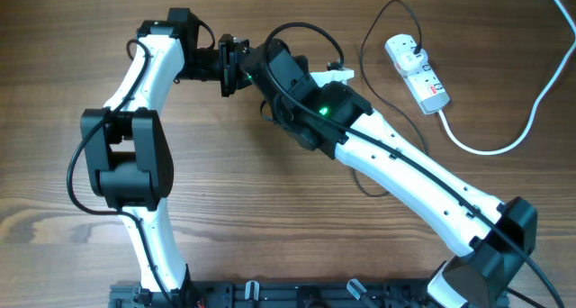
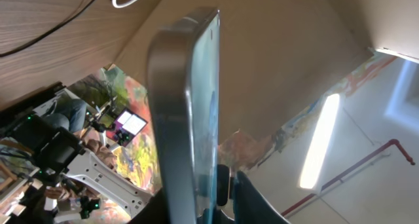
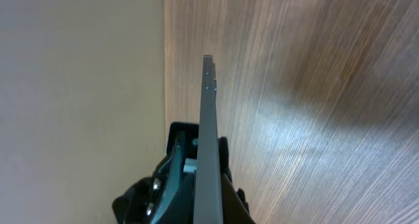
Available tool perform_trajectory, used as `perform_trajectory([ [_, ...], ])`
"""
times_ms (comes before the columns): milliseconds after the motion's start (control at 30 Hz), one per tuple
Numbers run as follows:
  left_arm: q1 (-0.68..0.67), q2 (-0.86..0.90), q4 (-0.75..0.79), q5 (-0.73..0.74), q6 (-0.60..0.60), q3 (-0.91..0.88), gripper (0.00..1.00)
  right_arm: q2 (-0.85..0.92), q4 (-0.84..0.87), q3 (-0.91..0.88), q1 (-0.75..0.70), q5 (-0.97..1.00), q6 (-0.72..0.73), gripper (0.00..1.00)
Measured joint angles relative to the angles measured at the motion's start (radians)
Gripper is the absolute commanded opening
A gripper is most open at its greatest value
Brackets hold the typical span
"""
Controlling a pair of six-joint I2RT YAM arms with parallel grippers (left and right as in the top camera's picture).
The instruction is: Plug charger to phone and switch on socket
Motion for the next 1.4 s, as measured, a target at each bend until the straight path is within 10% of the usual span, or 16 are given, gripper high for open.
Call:
perform_trajectory([
  [67,0.000,0.000,0.000,-0.001,0.000,0.000,0.04,0.000,0.011,0.000,0.000,-0.006,-0.018,0.14],
  [400,0.000,0.000,0.023,-0.008,0.000,0.000,0.04,0.000,0.023,0.000,0.002,-0.035,-0.121,0.66],
  [767,0.001,0.000,0.106,-0.131,-0.003,0.000,0.04,-0.170,-0.008,-0.001,-0.013,0.075,-0.495,0.97],
  [1167,0.001,0.000,0.100,-0.524,0.143,0.000,0.04,-0.209,-0.369,-0.054,-0.392,-0.136,-1.225,1.00],
  [1400,0.001,0.000,0.080,-0.803,0.196,0.000,0.04,-0.077,-0.318,-0.244,-0.475,-0.283,-1.349,1.00],
])
